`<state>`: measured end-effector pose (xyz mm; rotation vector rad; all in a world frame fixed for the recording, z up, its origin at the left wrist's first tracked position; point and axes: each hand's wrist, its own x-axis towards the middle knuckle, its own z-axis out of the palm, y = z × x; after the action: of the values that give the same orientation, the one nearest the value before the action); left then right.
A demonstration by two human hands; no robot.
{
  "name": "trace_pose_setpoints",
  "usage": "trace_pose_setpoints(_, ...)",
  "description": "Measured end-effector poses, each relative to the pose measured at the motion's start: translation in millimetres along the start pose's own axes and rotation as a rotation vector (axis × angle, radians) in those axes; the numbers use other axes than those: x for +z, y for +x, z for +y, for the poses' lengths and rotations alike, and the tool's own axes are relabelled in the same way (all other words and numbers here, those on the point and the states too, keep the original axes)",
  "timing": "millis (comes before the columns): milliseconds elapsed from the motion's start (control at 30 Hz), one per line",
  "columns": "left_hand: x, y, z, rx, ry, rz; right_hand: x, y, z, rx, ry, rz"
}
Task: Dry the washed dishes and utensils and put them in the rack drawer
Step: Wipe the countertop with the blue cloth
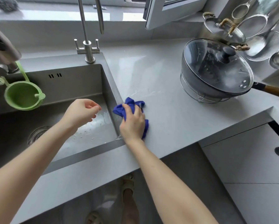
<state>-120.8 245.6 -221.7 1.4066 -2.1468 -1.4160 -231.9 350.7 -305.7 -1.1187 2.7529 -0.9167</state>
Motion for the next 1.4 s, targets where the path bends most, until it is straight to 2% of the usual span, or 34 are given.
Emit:
trace_pose_setpoints(67, -3.6, 0.9, -2.8, -0.014, -0.002, 0.017, -2.2, 5.9, -20.5, 0.009, 0.17, -0.053)
trace_pose_setpoints(133, -9.1, 2.7, -5.4, -0.018, -0.009, 0.032, -12.0, 19.3, -29.3, 0.161, 0.438, -0.025)
trace_pose_setpoints(233, -19.5, 4.9, -8.9, -0.018, -0.022, 0.05, -52.7, 34.4, -7.4, 0.321, 0.709, 0.162)
trace_pose_setpoints(333, -27.6, 5.6, -12.2, -0.022, -0.054, 0.066, -90.6, 18.3, 52.9, 0.358, 0.609, 0.295)
trace_pose_setpoints(433, -28.7, 4.1, -15.2, -0.037, -0.068, 0.054, -95.0, -19.1, 98.3, 0.44, 0.427, 0.289)
trace_pose_setpoints(600, -27.5, 2.9, -20.1, -0.062, -0.114, 0.05, -39.8, -53.5, 53.4, 0.297, 0.201, 0.338)
trace_pose_setpoints(733, -35.5, 7.4, -27.5, -0.075, -0.13, 0.105, -4.3, -50.4, -11.7, 0.163, 0.305, 0.209)
trace_pose_setpoints(767, -36.5, 8.5, -28.7, -0.078, -0.132, 0.123, 1.9, -47.0, -29.3, 0.119, 0.379, 0.144)
trace_pose_setpoints(833, -37.5, 10.7, -30.5, -0.08, -0.135, 0.148, 1.6, -35.8, -57.1, 0.143, 0.619, 0.033)
trace_pose_setpoints(867, -38.0, 11.8, -30.9, -0.08, -0.135, 0.152, -5.9, -26.6, -61.9, 0.203, 0.741, 0.042)
trace_pose_setpoints(967, -39.7, 16.7, -30.1, -0.074, -0.136, 0.142, -48.6, 6.8, -25.5, 0.352, 0.921, 0.251)
trace_pose_setpoints(1033, -39.5, 22.7, -28.9, -0.079, -0.143, 0.135, -81.9, 25.7, 29.7, 0.411, 0.843, 0.346)
trace_pose_setpoints(1067, -38.8, 26.4, -28.0, -0.083, -0.149, 0.134, -98.1, 31.4, 60.5, 0.448, 0.742, 0.322)
trace_pose_setpoints(1100, -37.5, 29.9, -26.8, -0.087, -0.155, 0.131, -112.6, 33.4, 89.9, 0.5, 0.56, 0.253)
trace_pose_setpoints(1167, -33.3, 37.6, -24.2, -0.092, -0.16, 0.126, -128.9, 27.6, 138.2, 0.531, -0.039, 0.122)
trace_pose_setpoints(1200, -30.3, 41.9, -22.8, -0.095, -0.163, 0.12, -128.0, 22.8, 153.9, 0.475, -0.27, 0.068)
trace_pose_setpoints(1233, -27.3, 46.4, -21.3, -0.1, -0.167, 0.114, -122.3, 19.0, 163.9, 0.413, -0.389, 0.0)
trace_pose_setpoints(1300, -21.9, 56.1, -19.1, -0.115, -0.167, 0.104, -108.8, 24.4, 172.6, 0.337, -0.483, -0.094)
trace_pose_setpoints(1400, -16.6, 71.4, -17.3, -0.14, -0.166, 0.103, -92.6, 70.8, 165.5, 0.371, -0.504, -0.066)
